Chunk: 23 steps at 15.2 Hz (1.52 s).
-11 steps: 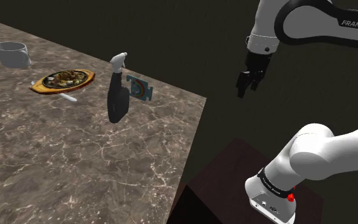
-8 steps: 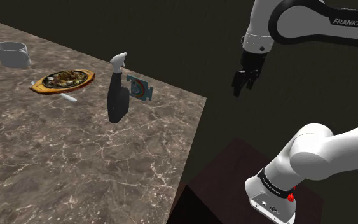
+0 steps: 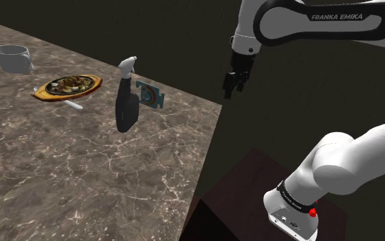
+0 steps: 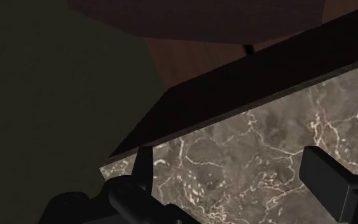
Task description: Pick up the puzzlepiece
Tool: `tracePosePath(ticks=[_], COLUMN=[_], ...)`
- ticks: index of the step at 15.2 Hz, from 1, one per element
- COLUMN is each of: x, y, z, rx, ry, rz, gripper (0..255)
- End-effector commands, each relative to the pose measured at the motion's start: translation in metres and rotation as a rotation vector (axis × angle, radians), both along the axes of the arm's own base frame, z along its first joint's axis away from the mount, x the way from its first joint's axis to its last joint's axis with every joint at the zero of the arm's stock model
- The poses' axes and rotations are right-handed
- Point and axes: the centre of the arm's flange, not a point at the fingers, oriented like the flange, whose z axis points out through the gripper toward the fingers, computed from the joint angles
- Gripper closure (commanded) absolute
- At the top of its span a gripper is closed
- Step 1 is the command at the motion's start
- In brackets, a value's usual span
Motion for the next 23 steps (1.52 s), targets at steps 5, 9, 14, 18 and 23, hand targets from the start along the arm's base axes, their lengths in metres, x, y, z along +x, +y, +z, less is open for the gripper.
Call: tracePosePath(ticks=[5, 9, 14, 18, 23], x=[0.062, 0.101, 0.147, 0.181, 0.215], y=[0.036, 0.063, 0.102, 0.135, 0.174], z=[-0.013, -0.02, -0.027, -0.031, -0.033], rx=[0.04, 0.066, 0.098, 0.124, 0.152], ry=[-0.025, -0.042, -0.064, -0.081, -0.099], rz=[0.112, 0.187, 0.28, 0.354, 0.434], gripper=[0, 0, 0, 0, 0])
